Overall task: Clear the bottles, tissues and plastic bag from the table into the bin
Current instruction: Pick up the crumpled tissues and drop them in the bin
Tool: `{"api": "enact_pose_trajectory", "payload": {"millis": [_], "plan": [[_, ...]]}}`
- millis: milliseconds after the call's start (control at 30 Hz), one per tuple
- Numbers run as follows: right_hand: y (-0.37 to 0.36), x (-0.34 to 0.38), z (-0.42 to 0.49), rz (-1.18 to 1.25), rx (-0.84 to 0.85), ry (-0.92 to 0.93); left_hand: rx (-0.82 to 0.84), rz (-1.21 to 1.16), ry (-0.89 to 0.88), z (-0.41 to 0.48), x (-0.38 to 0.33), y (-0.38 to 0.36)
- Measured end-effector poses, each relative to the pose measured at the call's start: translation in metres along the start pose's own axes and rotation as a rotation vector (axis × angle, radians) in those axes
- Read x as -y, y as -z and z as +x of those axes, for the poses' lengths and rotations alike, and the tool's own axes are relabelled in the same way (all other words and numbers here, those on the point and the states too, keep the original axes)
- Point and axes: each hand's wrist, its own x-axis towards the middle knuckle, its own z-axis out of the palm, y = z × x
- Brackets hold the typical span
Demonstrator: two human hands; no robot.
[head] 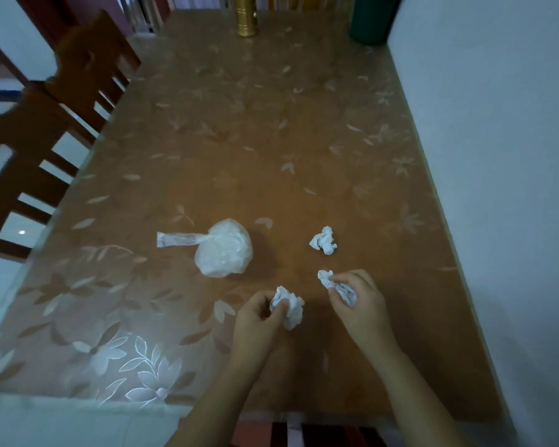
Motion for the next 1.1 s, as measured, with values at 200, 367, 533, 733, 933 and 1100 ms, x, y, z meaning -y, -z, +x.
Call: {"api": "enact_pose_trajectory", "payload": {"millis": [200,367,533,733,933,1100], "plan": [[-0.026,0.069,-0.029,0.035,0.041,0.139,-0.079,0.015,-0.155,-0.037,-0.012,0.076],[-0.077,0.143,-0.077,0.046,0.122,0.234,-0.225,0.001,-0.223,-0.075,-0.002,0.172],[-0.152,0.215,-0.136,0.108,0.237,0.316,-0.391,-0.064,-0.200,-0.118,0.031,0.279],[-0.248,0.287,-0.188,0.123,0.356,0.439,-0.596,-0.128,-0.182,-0.168,0.068,0.387],[-0.330,0.338,-0.213,0.143,0.492,0.498,-0.731,-0.199,-0.101,-0.181,0.094,0.464],[-0.401,0.376,-0.205,0.195,0.546,0.506,-0.802,-0.223,-0.062,-0.160,0.103,0.521]]}}
